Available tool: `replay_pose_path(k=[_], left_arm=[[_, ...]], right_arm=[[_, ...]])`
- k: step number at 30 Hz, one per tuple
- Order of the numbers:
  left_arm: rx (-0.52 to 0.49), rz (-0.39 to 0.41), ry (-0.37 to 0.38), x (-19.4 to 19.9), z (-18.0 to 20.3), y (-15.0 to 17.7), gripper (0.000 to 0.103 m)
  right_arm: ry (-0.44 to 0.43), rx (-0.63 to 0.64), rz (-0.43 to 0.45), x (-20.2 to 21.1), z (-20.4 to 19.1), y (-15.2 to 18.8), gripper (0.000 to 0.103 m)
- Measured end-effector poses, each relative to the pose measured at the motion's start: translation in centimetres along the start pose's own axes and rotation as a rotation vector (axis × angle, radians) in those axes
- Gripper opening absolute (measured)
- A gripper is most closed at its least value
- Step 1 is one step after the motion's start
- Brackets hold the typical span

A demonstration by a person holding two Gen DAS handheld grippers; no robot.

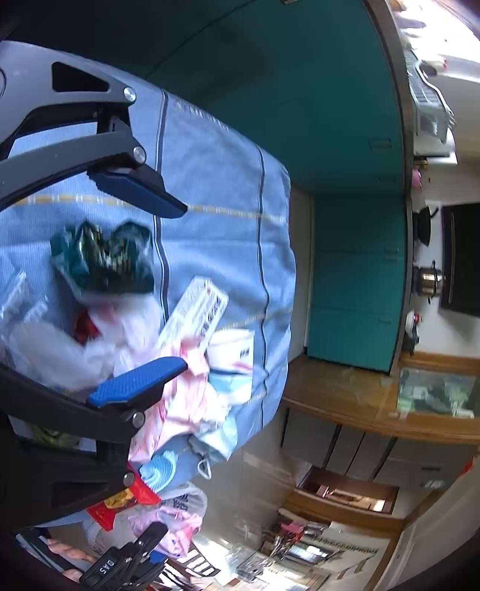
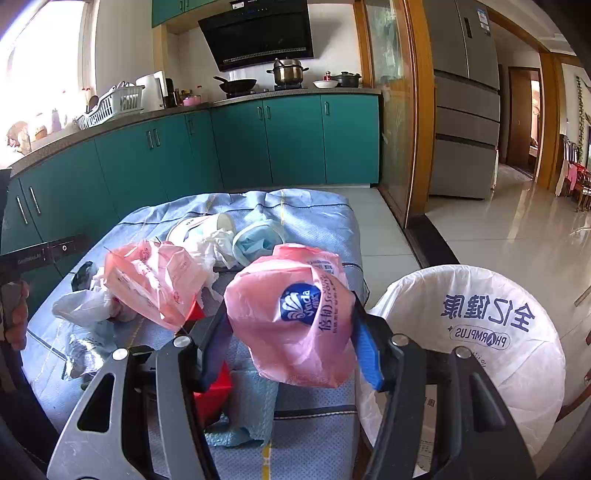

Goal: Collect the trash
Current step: 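Grasp the dark green foil bag with the left gripper while the right gripper holds the pink bag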

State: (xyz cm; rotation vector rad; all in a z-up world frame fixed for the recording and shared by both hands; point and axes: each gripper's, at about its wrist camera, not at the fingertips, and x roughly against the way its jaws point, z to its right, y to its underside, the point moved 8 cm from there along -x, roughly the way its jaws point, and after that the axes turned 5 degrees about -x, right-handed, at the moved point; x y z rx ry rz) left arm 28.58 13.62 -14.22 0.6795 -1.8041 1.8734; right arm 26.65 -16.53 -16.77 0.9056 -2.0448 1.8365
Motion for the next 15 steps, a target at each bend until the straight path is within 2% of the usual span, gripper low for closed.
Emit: replay_pose_path(k=[7, 12, 15], left_arm=[[-0.023, -0.126, -0.003, -0.9, -2.6, 2.3, 0.084], [-0.05, -0.208, 0.061, -2.4, -1.5, 4.3, 0.084], [-0.098, -0.224, 0.014, -3.2, -1.0, 4.9, 0.083]], right_arm=[[-0.011, 0.029, -0.014, 0.4, -0.7, 0.6, 0.059], [-0.013, 0.029, -0.012, 0.3, -1.1, 0.5, 0.059], [-0.015, 0.031, -0.021, -0.2, -1.3, 0.8, 0.059]])
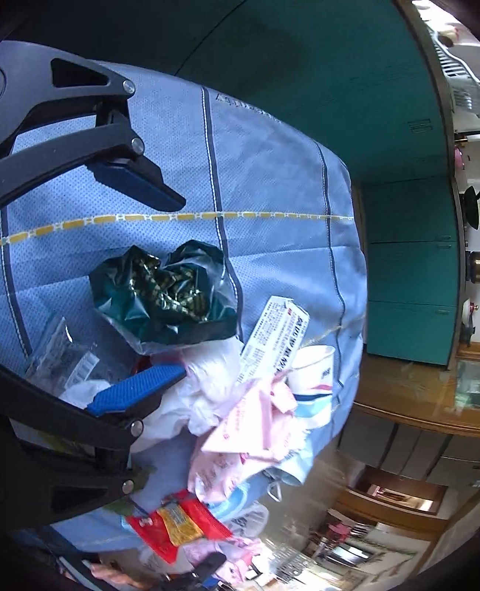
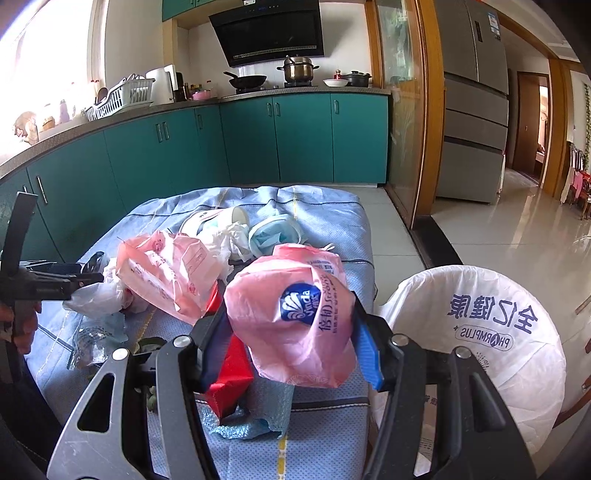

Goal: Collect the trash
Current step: 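Grasp the dark green foil bag with the left gripper while the right gripper holds the pink bag, then carry both bags over the white wastebasket and open both grippers to drop them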

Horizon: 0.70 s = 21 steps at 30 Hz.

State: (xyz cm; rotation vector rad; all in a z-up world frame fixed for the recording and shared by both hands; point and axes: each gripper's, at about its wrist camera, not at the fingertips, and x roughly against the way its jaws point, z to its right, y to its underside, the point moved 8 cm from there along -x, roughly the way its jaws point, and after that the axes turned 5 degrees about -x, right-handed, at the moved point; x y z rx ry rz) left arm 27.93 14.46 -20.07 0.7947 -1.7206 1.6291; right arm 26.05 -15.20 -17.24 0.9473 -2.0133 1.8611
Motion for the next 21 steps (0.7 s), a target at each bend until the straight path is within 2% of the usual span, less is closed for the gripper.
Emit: replay_pose_path(k=[3, 4, 8, 13, 15, 18, 21], left_arm=[[0.012, -0.017, 0.0, -0.5, -0.2, 0.2, 0.052], [0.02, -0.015, 0.001, -0.4, -0.4, 0.2, 0.05], [0.059, 0.039, -0.016, 0.9, -1.5, -0.4, 0.046], [0.094, 0.236, -0.031, 5.3, -1.9, -2.7, 0.046], [0.084, 0.293, -0.025, 6.7, -1.1, -3.4, 0.046], [0.028, 0.366, 0.01, 8.5, 2.1, -4.7, 0.046], [-0.001, 0.391, 0.062, 9.3, 5.7, -6.1, 0.046]], right_arm=[[0.001, 0.001, -0.001, -0.1, 0.0, 0.1, 0.058], [0.0, -0.001, 0.001, -0.1, 0.1, 0.1, 0.058], [-0.003, -0.013, 0.022, 0.3, 0.4, -0.2, 0.059], [0.022, -0.023, 0.097, 2.0, 1.4, -1.1, 0.059], [0.073, -0.01, 0.156, 3.6, 2.2, -1.7, 0.059], [0.223, 0.009, 0.274, 7.2, 5.0, -2.4, 0.058], [0.364, -0.003, 0.363, 10.6, 8.6, -2.2, 0.059]])
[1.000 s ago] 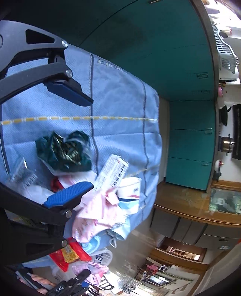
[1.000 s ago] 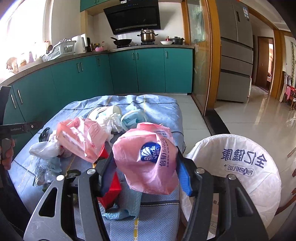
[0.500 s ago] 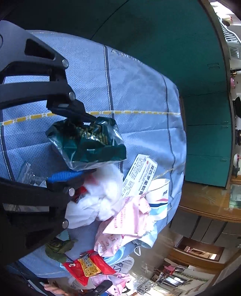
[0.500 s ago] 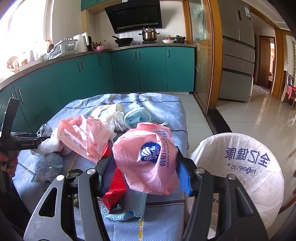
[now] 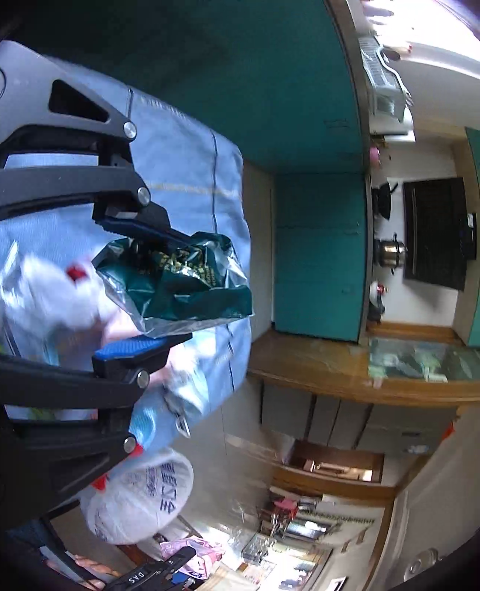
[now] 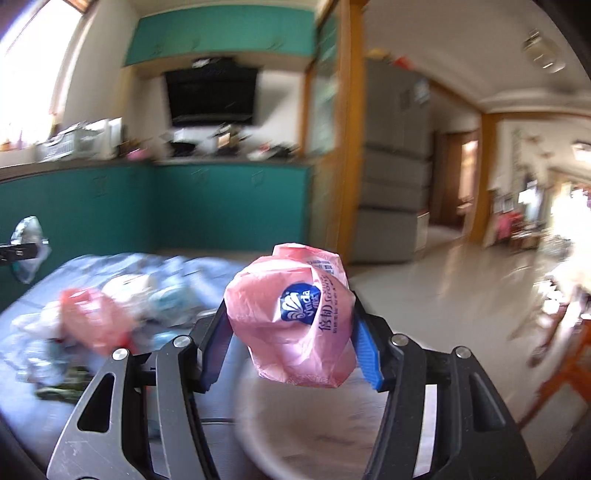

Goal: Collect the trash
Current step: 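Carry both bags over the white wastebasket and open both grippers to drop them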

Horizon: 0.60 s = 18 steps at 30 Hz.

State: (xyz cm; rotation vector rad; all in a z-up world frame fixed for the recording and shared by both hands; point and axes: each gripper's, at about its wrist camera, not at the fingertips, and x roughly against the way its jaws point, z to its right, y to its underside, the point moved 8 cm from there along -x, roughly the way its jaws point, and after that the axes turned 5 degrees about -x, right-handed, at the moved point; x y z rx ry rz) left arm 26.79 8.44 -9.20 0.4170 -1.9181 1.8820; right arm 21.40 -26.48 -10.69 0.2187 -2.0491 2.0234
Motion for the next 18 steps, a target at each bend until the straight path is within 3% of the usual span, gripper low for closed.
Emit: replay_pose_path(k=[3, 8, 13, 18], left_arm=[[-0.022, 0.012, 0.105, -0.1, 5.4, -1.2, 0.046], [-0.128, 0.007, 0.255, -1.0, 15.4, -1.3, 0.046], [-0.175, -0.048, 0.418, -2.8, 24.3, -0.6, 0.046], [-0.214, -0.167, 0.474, -6.5, 30.4, 2.1, 0.046]], right_arm=[[0.09, -0.048, -0.016, 0.3, 4.1, 0.5, 0.059], [0.124, -0.203, -0.223, -2.4, 9.1, 4.0, 0.059], [0.117, -0.226, -0.25, -2.7, 9.6, 4.7, 0.059], [0.125, -0.251, -0.24, -2.2, 10.5, 4.7, 0.059]])
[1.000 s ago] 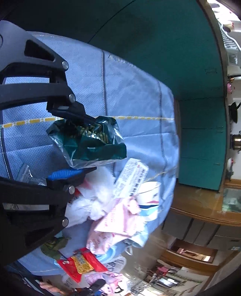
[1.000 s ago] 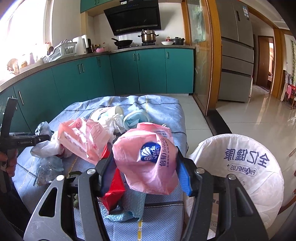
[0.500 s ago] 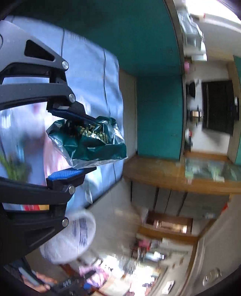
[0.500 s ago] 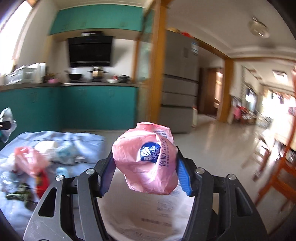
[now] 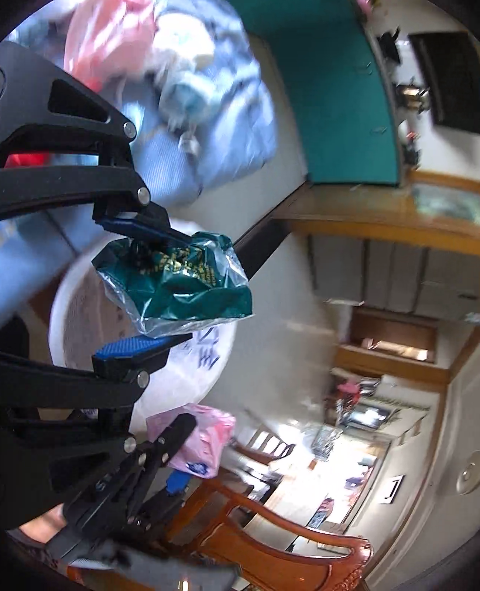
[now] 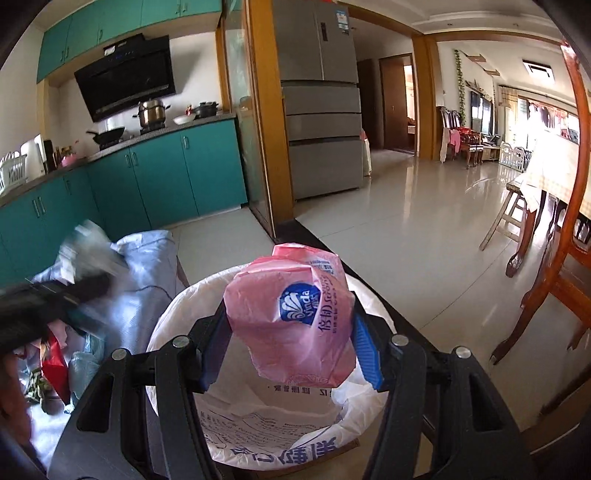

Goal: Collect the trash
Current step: 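Carry both bags over the white wastebasket and open both grippers to drop them, then grasp the red snack bag with the right gripper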

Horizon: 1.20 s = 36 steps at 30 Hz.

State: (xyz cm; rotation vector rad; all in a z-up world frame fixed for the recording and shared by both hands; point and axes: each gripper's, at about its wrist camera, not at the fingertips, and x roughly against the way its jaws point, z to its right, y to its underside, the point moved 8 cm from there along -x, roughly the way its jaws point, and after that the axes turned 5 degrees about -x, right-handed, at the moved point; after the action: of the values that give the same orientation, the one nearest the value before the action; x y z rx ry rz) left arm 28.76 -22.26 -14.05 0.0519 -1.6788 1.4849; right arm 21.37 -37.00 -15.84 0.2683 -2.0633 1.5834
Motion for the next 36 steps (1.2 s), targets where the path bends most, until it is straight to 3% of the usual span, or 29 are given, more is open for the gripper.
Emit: replay_pose_path(k=[3, 6, 11, 17, 22, 27, 33, 36], left_arm=[[-0.019, -0.027, 0.02, -2.3, 1.4, 0.3, 0.049], [-0.023, -0.032, 0.025, -4.0, 2.0, 0.6, 0.075], [-0.035, -0.046, -0.031, -3.8, 0.6, 1.3, 0.077], [-0.02, 0.045, -0.135, 2.2, -4.3, 0.6, 0.082], [0.033, 0.109, -0.206, 6.7, -8.1, 0.2, 0.086], [0.061, 0.209, -0.331, 11.1, -12.2, 0.3, 0.092], [0.13, 0.29, -0.489, 15.0, -17.1, 1.5, 0.097], [0.171, 0.298, -0.56, 16.2, -19.8, 2.3, 0.099]], right_arm=[[-0.003, -0.026, 0.001, 0.2, 0.9, 0.0, 0.059], [0.003, -0.033, -0.005, 0.0, 1.2, 0.0, 0.059], [-0.004, -0.035, -0.015, -0.2, 1.4, 0.2, 0.059], [-0.022, 0.009, -0.036, -0.8, -0.2, 0.1, 0.061], [-0.002, 0.059, -0.04, -1.1, -1.4, 0.4, 0.084], [-0.009, 0.091, -0.035, -1.3, -2.7, 0.5, 0.088], [-0.139, 0.209, 0.034, 0.1, -8.2, 0.9, 0.09], [-0.252, 0.284, 0.053, 0.9, -12.6, 1.8, 0.092]])
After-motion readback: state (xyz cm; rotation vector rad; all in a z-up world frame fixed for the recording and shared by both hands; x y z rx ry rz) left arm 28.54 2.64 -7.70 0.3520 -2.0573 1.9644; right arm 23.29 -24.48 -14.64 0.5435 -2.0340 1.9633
